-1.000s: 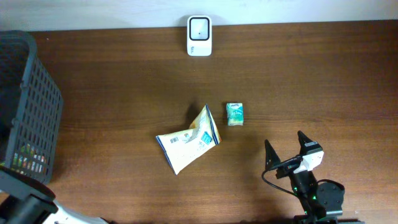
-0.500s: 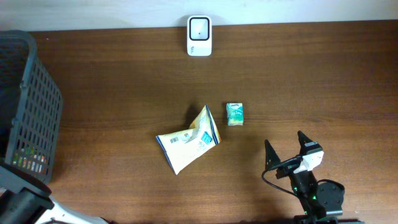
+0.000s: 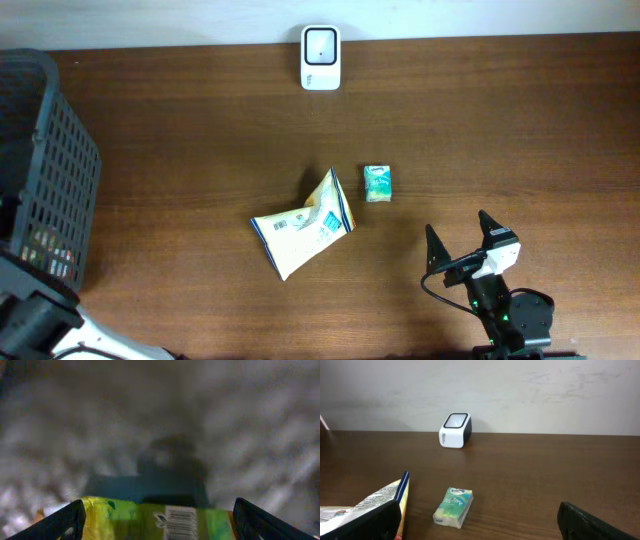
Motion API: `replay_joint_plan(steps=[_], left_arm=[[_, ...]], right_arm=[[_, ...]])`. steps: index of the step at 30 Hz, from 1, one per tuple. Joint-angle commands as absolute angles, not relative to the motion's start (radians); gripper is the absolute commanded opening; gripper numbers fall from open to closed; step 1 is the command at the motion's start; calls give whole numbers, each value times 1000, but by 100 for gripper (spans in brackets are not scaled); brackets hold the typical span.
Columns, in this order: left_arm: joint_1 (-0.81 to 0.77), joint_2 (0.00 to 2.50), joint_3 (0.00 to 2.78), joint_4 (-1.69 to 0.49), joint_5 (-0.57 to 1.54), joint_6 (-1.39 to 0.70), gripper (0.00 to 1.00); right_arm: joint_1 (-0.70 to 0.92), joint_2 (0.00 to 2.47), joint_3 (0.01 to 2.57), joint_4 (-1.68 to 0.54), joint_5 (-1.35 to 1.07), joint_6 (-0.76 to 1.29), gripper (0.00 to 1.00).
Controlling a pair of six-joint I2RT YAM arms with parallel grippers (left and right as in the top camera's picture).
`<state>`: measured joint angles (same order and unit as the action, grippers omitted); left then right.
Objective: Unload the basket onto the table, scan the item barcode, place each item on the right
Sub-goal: 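Reach the left gripper into the basket and grasp the yellow-green juice pouch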
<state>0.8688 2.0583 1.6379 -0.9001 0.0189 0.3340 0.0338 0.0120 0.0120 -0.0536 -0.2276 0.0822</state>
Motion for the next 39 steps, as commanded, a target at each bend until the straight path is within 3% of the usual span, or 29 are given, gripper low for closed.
replay_joint_plan(steps=[1, 7, 9, 12, 20, 25, 36, 39], left_arm=[[816, 2066, 1686, -929, 22, 400, 94], [781, 2023, 1821, -1006, 23, 421, 98], [781, 2008, 1832, -1045, 23, 401, 96], [792, 2008, 1832, -1110, 23, 321, 83], [881, 2010, 1831, -1168, 18, -253, 60], [900, 2013, 1808, -1160, -62, -360, 70], [900, 2019, 1594, -972, -107, -434, 75], [900, 2020, 1586, -918, -133, -433, 72]], right_arm=[[39, 6, 6, -57, -233, 86, 99], [39, 6, 6, -57, -233, 86, 99], [39, 6, 6, -57, -233, 86, 99], [39, 6, 6, -57, -233, 86, 99], [39, 6, 6, -57, -233, 86, 99], [39, 6, 6, -57, -233, 86, 99], [39, 6, 6, -57, -233, 86, 99], [39, 6, 6, -57, -233, 86, 99]])
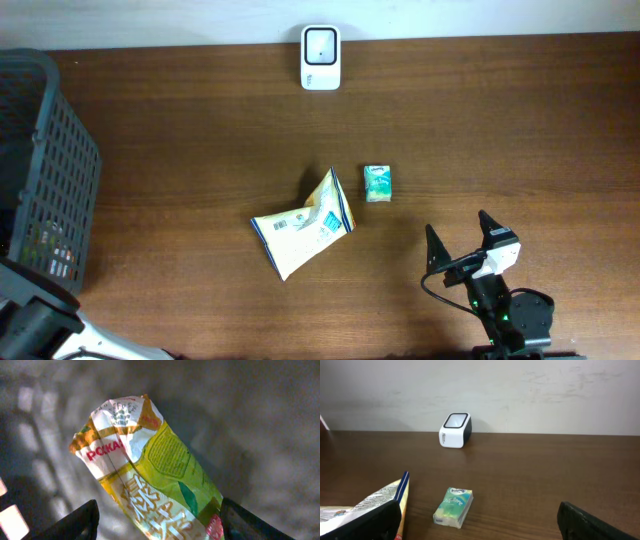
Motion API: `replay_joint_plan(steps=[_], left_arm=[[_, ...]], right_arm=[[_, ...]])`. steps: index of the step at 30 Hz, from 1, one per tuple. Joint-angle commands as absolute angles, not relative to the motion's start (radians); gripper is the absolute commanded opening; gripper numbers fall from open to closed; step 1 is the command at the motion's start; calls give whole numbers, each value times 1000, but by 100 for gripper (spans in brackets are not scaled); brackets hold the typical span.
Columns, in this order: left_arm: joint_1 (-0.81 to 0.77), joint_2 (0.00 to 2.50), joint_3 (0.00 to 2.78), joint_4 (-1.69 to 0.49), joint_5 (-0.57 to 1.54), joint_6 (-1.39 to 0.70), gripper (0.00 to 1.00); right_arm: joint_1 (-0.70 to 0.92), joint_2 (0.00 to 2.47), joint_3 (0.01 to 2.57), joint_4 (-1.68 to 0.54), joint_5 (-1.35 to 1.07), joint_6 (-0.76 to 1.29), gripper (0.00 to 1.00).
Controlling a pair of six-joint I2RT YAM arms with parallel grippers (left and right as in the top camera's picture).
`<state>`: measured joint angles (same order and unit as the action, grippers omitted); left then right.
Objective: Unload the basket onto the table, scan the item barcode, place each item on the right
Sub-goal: 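Reach the left gripper into the basket and grasp the yellow-green juice pouch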
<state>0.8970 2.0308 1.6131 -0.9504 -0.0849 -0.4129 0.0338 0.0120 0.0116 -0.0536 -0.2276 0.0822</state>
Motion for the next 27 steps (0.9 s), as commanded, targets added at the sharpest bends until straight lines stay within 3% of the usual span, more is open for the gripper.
replay_joint_plan(steps=[1, 3, 10, 20, 21, 23, 24, 27], left_arm=[[899, 2020, 1586, -889, -144, -432, 67], [899, 2020, 1586, -846, -147, -432, 41], [898, 2023, 1585, -827, -146, -433, 2], [897, 2014, 1648, -886, -57, -395, 0], [897, 2016, 1635, -899, -83, -395, 2], [898, 2020, 1600, -898, -148, -395, 46], [898, 2027, 1586, -893, -167, -395, 59], [898, 2050, 1551, -861, -188, -390, 78]], right_arm=[[39, 6, 6, -57, -233, 86, 99], [39, 6, 6, -57, -233, 86, 99], [39, 6, 6, -57, -233, 86, 99], [39, 6, 6, -57, -233, 86, 99], [39, 6, 6, -57, -233, 86, 99], [39, 6, 6, -57, -233, 86, 99], [39, 6, 6, -57, -233, 86, 99], [39, 6, 6, -57, -233, 86, 99]])
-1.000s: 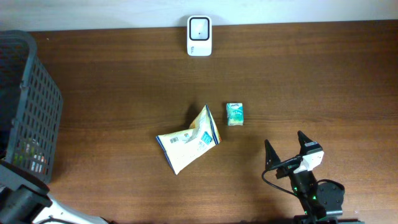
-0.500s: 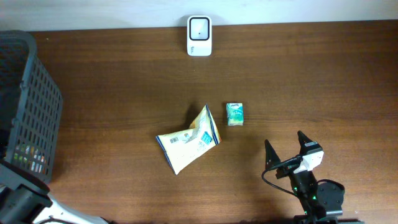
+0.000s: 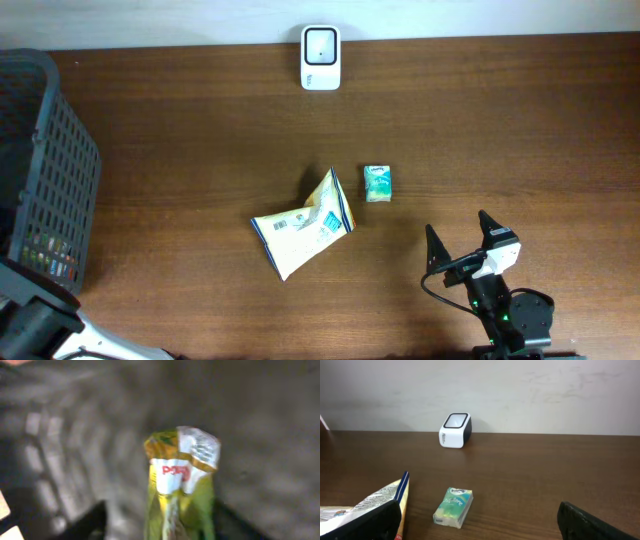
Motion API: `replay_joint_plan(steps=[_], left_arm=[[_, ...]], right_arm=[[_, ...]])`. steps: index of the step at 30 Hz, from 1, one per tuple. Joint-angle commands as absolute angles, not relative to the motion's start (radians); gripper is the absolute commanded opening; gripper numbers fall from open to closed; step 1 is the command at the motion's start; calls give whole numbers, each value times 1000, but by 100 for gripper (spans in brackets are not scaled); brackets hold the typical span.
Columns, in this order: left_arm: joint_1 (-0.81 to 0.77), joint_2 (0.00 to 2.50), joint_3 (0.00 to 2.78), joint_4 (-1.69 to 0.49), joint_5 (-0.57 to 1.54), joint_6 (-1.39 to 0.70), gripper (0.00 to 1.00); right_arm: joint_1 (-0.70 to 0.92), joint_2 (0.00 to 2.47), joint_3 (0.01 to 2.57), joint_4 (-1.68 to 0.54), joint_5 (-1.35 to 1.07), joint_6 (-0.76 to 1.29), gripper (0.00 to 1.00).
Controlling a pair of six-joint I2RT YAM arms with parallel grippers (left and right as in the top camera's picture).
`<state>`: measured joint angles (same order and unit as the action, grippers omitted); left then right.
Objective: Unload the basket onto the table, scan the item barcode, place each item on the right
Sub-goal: 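Reach the left gripper into the basket and grasp the yellow-green juice pouch, then place the juice pouch upright on the table left of the tissues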
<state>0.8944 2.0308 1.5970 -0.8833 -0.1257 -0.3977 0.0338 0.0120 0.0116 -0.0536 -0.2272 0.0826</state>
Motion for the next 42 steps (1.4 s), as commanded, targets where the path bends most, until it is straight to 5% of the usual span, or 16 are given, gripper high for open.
replay_joint_plan(steps=[1, 2, 5, 6, 18, 26, 35, 42], left_arm=[[898, 2056, 1536, -843, -188, -388, 79], [898, 2061, 1529, -835, -189, -388, 72], [898, 2065, 1527, -811, -188, -388, 9], [898, 2064, 1534, -810, -188, -388, 0], [855, 1984, 2024, -1043, -10, -361, 0], [598, 1815, 2524, -1129, -7, -342, 0], [15, 1825, 2429, -1409, 4, -162, 0], [-183, 1985, 2114, -1316, 1, -162, 0]], right_arm=[[39, 6, 6, -57, -232, 86, 99], [39, 6, 6, -57, -233, 86, 99], [39, 6, 6, -57, -233, 86, 99], [39, 6, 6, -57, -233, 86, 99], [39, 6, 6, -57, -233, 86, 99], [39, 6, 6, -57, -233, 86, 99], [39, 6, 6, -57, -233, 86, 99], [39, 6, 6, -57, -233, 86, 99]])
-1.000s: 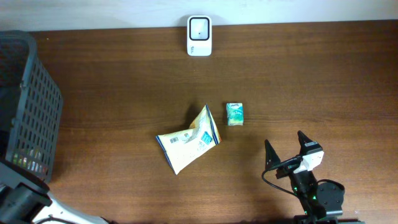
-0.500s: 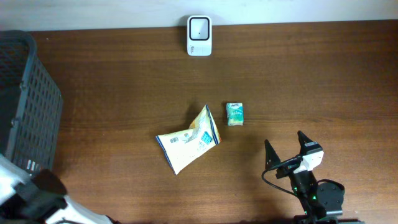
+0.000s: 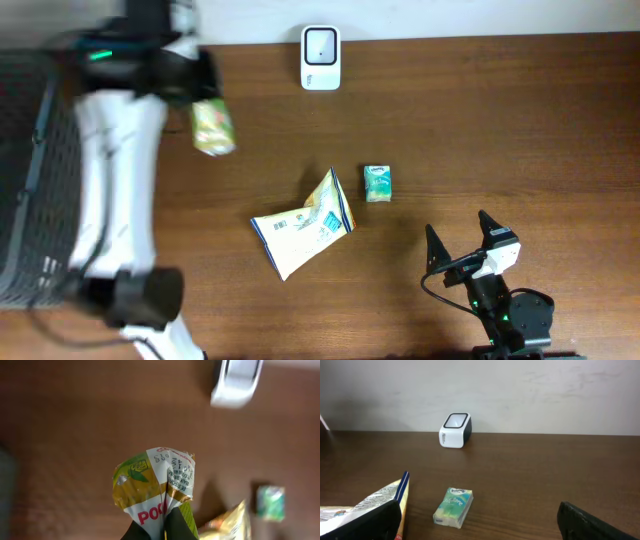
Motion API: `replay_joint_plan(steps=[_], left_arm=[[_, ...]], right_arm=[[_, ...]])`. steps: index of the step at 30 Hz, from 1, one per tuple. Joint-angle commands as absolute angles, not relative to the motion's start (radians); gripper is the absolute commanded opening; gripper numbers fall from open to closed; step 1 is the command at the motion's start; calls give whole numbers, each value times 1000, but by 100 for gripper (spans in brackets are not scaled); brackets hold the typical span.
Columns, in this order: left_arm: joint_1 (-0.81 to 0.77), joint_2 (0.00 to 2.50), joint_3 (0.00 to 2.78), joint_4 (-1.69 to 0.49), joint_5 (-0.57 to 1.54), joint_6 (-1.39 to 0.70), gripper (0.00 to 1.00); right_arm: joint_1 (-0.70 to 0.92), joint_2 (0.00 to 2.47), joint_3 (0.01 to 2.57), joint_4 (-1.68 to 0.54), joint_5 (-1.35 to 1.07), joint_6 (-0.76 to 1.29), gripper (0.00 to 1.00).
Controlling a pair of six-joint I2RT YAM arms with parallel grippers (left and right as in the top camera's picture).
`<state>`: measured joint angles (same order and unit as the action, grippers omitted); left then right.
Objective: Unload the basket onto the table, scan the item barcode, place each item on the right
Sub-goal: 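Place the juice pouch upright on the table left of the tissues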
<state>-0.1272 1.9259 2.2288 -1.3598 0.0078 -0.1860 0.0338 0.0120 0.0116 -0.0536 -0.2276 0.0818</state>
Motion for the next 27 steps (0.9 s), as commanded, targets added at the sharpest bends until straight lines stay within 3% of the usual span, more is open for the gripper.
replay_joint_plan(steps=[1, 9, 10, 13, 15, 22, 27], left_arm=[[-202, 2015, 2065, -1282, 2, -162, 0], [-259, 2215, 1932, -1106, -7, -162, 0], [-259, 2229, 1932, -1090, -7, -162, 10], [-259, 2241, 1932, -1058, -6, -136, 64], [-259, 2231, 1965, -1082, -6, -81, 75], [-185, 2117, 2315, -1338, -8, -59, 79], [12, 1983, 2664, -1528, -26, -177, 82]], right_arm=[[39, 6, 6, -57, -233, 86, 99], [39, 6, 6, -57, -233, 86, 99], [39, 6, 6, -57, -233, 86, 99], [39, 6, 6, -57, -233, 86, 99], [39, 6, 6, -57, -233, 86, 99], [39, 6, 6, -57, -233, 86, 99], [39, 6, 6, -57, -233, 86, 98]])
